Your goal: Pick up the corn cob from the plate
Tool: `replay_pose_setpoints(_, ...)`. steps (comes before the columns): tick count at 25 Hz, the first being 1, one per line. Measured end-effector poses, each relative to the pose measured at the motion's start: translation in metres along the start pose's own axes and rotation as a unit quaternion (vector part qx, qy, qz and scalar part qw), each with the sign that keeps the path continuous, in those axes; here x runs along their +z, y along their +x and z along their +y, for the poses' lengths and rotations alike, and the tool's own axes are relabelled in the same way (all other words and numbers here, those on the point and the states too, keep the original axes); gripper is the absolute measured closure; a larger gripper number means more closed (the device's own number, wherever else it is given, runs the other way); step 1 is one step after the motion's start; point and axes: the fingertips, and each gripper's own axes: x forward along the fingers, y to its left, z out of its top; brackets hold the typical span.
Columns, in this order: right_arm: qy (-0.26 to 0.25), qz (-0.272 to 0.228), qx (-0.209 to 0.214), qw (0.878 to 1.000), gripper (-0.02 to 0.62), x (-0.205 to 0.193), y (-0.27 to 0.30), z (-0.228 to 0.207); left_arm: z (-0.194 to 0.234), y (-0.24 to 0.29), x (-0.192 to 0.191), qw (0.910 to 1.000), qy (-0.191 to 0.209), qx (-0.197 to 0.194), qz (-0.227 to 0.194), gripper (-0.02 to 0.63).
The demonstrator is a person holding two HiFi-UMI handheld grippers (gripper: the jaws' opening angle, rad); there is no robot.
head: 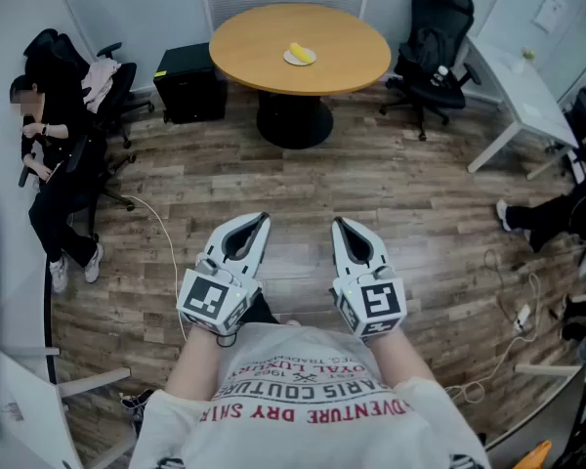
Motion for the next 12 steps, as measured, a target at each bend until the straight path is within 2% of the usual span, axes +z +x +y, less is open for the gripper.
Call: replay_pose_setpoints(12, 0.010, 0.000, -0.003, 1.000, 0.568, -0.0028, -0.0058, -0.0061, -0.0075, 0.0024, 0.0007, 0.9999, -0.007, -0.010, -0.005, 0.574)
